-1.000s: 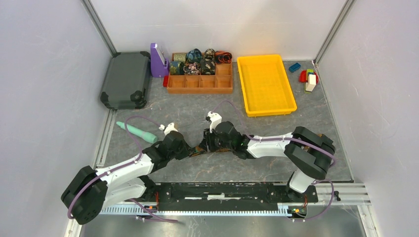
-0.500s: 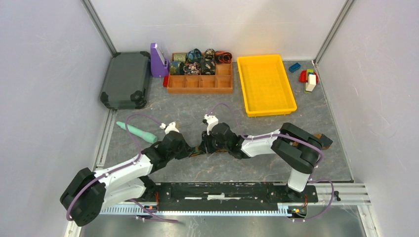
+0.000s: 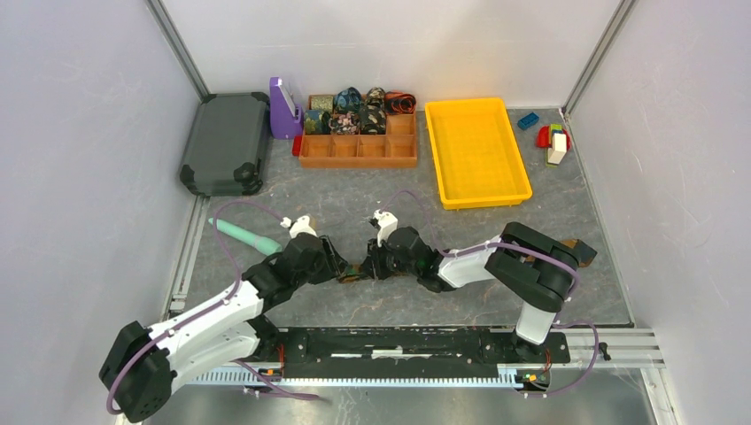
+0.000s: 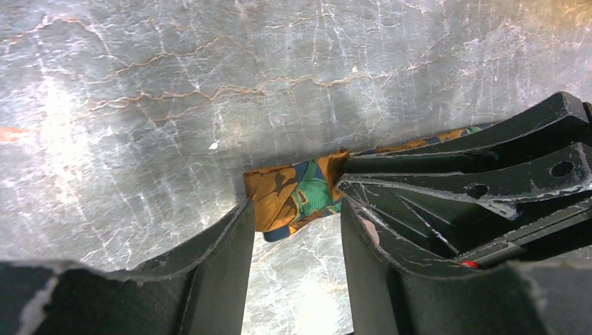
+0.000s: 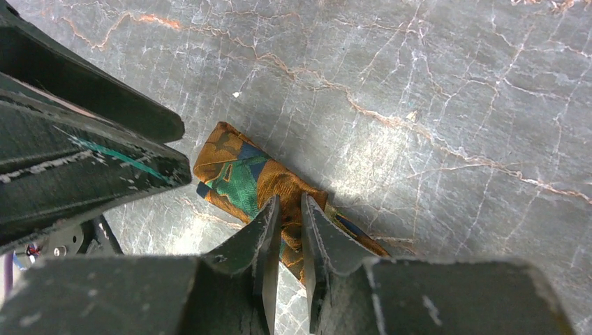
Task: Roll the ties
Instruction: Roll the tie at the center of the board.
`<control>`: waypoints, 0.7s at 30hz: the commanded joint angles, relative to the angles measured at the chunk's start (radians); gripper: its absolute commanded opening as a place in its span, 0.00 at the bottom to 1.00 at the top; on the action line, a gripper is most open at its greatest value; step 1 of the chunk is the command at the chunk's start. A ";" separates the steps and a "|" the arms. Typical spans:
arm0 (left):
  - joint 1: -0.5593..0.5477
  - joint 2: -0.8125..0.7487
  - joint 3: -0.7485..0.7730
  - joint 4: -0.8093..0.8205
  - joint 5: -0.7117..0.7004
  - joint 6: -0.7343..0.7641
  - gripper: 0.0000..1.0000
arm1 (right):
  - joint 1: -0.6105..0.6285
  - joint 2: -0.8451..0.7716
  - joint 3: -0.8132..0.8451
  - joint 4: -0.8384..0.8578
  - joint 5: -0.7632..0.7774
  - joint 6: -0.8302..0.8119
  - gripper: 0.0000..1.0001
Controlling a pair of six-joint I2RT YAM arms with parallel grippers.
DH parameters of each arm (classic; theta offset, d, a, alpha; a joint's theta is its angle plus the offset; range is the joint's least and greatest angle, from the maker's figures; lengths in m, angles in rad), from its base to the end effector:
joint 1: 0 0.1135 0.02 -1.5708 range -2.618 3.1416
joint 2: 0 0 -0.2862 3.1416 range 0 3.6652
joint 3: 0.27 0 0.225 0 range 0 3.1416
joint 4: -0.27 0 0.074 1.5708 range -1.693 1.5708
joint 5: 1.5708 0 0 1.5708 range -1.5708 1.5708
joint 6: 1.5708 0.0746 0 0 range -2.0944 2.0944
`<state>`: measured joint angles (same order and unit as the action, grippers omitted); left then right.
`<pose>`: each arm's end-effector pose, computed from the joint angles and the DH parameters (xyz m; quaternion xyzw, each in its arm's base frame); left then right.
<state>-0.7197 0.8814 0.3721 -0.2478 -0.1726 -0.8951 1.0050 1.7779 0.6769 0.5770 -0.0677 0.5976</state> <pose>0.1316 -0.0983 0.1797 -0.1141 0.9085 -0.2301 0.3298 0.1882 0.3058 0.1531 -0.1917 0.8443 0.3792 0.3265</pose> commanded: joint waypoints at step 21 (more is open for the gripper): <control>-0.003 -0.191 -0.133 0.021 0.127 -0.052 0.55 | -0.003 -0.007 -0.074 0.020 0.013 -0.012 0.20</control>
<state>-0.7197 0.7258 0.2379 -0.2047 -0.0669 -0.9260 1.0050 1.7687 0.6258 0.6476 -0.0677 0.5983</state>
